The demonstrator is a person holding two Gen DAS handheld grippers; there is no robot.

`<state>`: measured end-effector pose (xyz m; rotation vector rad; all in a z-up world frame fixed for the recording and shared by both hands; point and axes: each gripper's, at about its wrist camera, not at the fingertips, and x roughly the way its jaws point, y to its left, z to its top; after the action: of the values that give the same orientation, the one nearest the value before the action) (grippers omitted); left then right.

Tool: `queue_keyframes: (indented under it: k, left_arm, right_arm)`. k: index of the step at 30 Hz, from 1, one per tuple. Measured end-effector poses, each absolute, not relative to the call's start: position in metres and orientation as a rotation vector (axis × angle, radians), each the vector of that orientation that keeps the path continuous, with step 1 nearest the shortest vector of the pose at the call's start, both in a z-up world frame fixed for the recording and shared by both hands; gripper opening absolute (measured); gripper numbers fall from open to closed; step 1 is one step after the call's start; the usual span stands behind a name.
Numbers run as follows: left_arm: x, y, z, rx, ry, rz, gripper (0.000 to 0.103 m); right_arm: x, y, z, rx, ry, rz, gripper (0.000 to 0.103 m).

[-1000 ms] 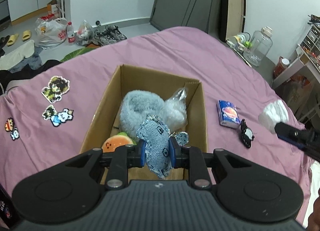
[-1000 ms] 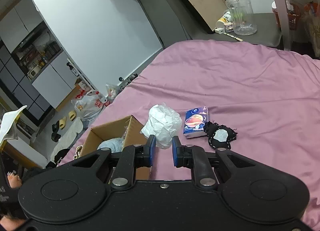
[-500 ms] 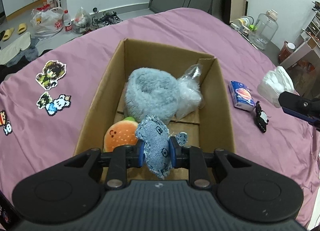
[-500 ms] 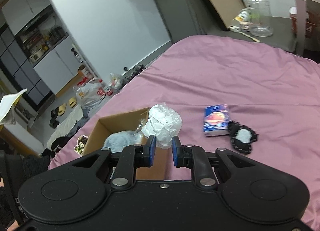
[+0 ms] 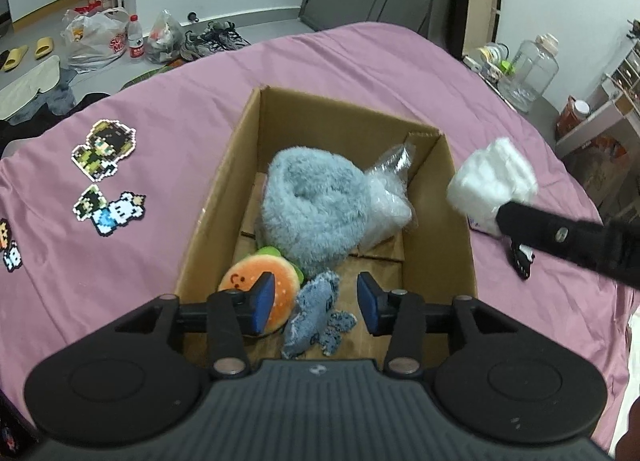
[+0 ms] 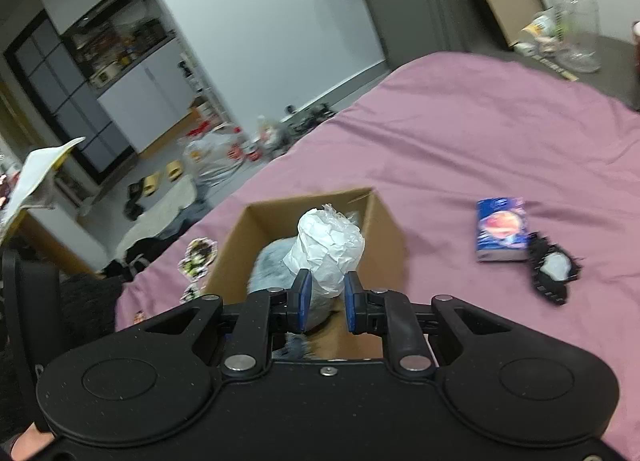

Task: Organize soft objects
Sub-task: 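Open the left gripper to drop the fish plush into the box while the right drops the bag, then grasp the tissue pack with the left gripper while the right grasps the black plush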

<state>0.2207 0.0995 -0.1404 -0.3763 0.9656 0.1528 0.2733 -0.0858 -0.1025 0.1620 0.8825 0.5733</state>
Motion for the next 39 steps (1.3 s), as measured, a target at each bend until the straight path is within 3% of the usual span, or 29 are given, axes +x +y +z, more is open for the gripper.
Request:
queue_keyframes:
  k: [10,15,25,39]
  left_arm:
    - [0.223,0.096,-0.122,-0.353,0.923,0.188,0.070]
    - [0.224,0.084,-0.110,-0.346,0.891,0.185,0.077]
    - [0.232,0.051,-0.091,-0.298,0.859,0.185,0.079]
    - [0.260,0.002,-0.080,-0.226,0.849,0.186,0.079]
  right_arm:
    - [0.281,-0.113,-0.097,0.229,0.905,0.542,0.022]
    - [0.283,-0.133,-0.093,0.234,0.902,0.518,0.036]
    - [0.294,-0.180,-0.097,0.298,0.901,0.477,0.056]
    - [0.322,-0.242,-0.116,0.413,0.915,0.412,0.059]
